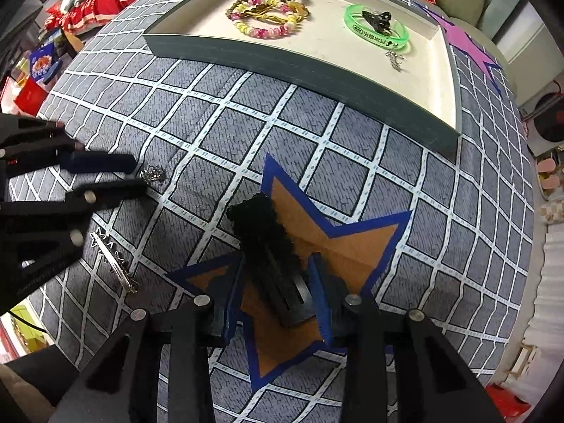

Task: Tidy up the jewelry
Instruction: 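Grasp the black hair clip with the right gripper while the left gripper grasps the silver keychain, then carry the black hair clip and silver keychain over the white tray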

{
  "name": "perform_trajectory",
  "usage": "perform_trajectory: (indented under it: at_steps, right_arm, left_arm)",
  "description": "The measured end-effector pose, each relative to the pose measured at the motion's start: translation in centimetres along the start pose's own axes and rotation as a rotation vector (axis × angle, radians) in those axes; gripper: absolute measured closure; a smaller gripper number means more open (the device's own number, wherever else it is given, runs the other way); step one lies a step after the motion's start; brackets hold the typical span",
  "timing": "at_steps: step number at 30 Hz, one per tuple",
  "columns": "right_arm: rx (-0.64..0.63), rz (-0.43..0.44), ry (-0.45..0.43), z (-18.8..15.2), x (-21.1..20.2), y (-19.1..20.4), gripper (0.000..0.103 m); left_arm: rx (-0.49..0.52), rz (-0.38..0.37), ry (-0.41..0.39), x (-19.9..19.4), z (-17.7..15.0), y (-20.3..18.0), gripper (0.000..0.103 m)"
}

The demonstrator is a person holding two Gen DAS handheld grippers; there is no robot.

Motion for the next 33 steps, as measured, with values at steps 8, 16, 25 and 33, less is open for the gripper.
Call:
perform_trajectory:
  at_steps: [8, 16, 25, 33]
  right_arm:
    - [0.112, 0.047, 0.012, -1.4, 0.5, -2.1, 0.065]
    - [0.233, 0.126, 0.000, -2.6, 0.1, -5.0, 0.065]
    - [0.328, 0.189, -0.012, -3.8, -0.8, -8.7, 0.065]
    - [0.370, 0.195, -0.072, -2.5, -4.7, -11.4, 0.064]
  left_arm:
    - [-0.152, -0.124, -0.001, 0.4, -0.3, 1.3, 0.085]
    - [-0.205, -0.151, -0.009, 0.1, -1.2, 2.7, 0.085]
    - [-0.223, -0.149, -0.066, -3.1, -1.1, 4.3, 0.085]
    - [-0.267, -0.132, -0.150, -6.6, 1.1, 6.7, 0.085]
Point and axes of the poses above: each gripper's, at about its wrist camera, not at the fingertips, and x roughly the way its jaws point, y to its left, z to its top, the point moved 9 cm from there along x, roughly the way its jaws point, and after that the axes turned 9 degrees about y, right-handed, at the moved point
